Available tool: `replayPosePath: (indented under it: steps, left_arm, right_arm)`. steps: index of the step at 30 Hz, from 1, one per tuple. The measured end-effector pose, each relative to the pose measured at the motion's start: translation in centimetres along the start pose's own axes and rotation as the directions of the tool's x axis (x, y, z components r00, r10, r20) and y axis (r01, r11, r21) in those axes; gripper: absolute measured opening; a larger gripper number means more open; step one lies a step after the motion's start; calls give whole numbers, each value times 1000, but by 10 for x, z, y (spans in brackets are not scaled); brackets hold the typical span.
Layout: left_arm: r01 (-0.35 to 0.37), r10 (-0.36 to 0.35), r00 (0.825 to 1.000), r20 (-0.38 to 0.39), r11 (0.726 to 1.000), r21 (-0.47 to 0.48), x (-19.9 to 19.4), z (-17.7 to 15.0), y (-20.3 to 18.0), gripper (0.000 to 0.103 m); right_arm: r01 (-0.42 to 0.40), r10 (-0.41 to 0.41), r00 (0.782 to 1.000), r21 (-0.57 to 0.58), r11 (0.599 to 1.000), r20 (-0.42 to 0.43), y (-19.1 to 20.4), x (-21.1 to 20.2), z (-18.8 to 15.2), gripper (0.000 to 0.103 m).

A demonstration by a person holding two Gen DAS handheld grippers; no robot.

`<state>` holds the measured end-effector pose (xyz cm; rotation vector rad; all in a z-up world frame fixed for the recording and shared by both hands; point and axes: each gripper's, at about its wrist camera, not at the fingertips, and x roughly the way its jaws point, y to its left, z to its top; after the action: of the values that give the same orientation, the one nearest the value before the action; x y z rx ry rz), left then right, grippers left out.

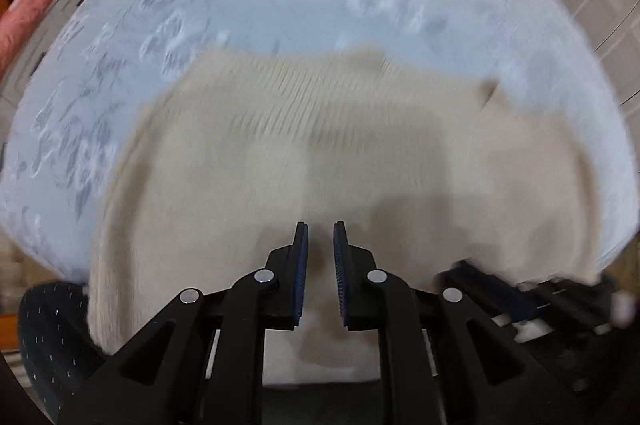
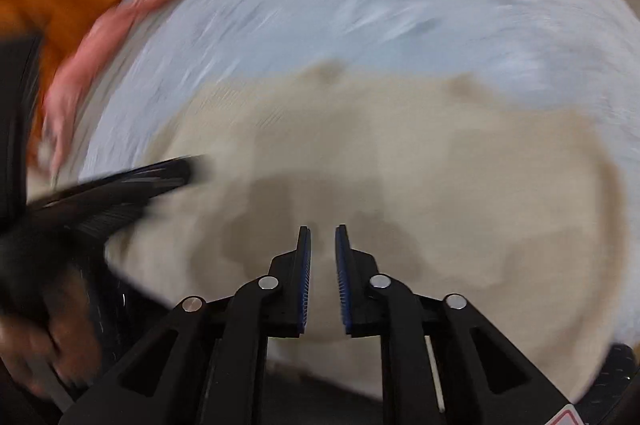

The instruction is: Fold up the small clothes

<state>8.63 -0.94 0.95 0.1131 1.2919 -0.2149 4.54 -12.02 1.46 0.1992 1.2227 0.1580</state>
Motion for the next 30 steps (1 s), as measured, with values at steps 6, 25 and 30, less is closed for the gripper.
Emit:
replayPosePath:
  steps: [6, 25, 30]
  left_arm:
    - [-69, 68, 998, -18, 996, -60, -8, -24, 62, 11]
    - [-82, 78, 996, -37, 989, -126, -15, -46, 64, 11]
    - [-81, 78, 997, -26, 988, -132, -19, -48, 66, 11]
  right_arm:
    - [245, -234, 970, 245, 938, -71, -128, -33, -58, 0]
    - [384, -316, 912, 274, 882, -262, -160, -28, -98, 1]
    - [287, -265, 958, 335, 897, -113, -137, -54, -77, 5]
